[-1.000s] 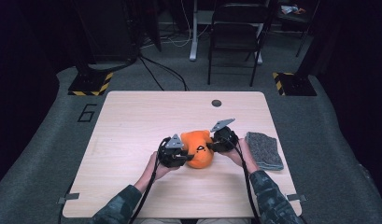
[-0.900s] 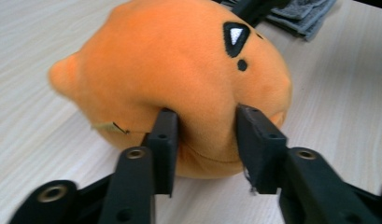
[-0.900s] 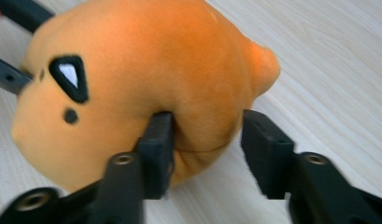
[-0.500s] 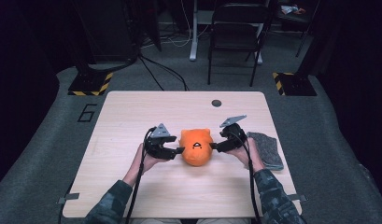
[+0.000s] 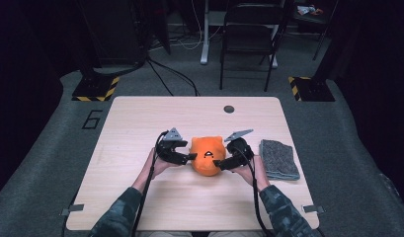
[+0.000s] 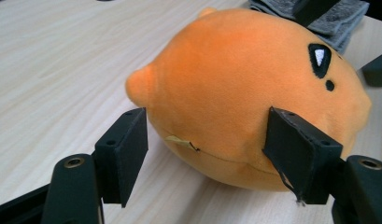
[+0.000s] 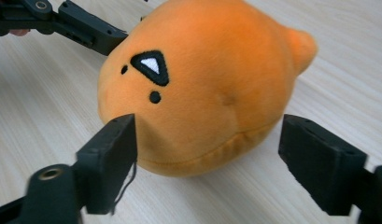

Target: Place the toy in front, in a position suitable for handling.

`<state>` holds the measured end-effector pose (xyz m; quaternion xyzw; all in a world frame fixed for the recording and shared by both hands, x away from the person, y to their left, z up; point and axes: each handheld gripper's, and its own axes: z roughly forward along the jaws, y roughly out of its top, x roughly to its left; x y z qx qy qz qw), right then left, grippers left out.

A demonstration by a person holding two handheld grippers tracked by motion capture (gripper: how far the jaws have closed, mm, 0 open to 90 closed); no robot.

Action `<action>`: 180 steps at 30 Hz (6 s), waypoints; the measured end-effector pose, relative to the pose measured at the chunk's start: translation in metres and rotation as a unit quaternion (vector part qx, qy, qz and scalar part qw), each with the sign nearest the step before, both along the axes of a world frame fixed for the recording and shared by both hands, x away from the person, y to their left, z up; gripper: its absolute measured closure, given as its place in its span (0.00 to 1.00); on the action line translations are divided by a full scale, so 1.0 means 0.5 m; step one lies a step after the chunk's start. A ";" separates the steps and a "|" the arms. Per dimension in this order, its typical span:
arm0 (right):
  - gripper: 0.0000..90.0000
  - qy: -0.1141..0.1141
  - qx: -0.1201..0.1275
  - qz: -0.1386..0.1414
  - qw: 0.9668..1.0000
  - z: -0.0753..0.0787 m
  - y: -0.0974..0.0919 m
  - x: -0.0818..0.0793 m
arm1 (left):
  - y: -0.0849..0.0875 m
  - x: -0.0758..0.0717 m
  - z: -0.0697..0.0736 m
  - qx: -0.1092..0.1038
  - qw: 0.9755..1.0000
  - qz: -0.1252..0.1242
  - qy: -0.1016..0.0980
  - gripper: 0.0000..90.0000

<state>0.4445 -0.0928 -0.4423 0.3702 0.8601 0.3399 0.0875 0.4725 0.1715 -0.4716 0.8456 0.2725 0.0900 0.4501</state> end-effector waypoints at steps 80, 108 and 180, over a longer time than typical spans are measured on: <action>0.70 -0.040 0.011 -0.041 0.998 -0.017 0.053 0.012 | 0.145 -0.047 -0.051 0.097 0.978 0.171 0.067 0.17; 0.76 -0.088 0.034 0.183 0.978 0.016 -0.011 0.073 | 0.142 -0.042 -0.052 0.082 0.985 0.141 0.058 0.17; 0.17 -0.037 -0.023 -0.024 0.999 -0.040 -0.150 -0.047 | -0.062 -0.047 0.029 -0.012 0.996 0.077 -0.043 0.80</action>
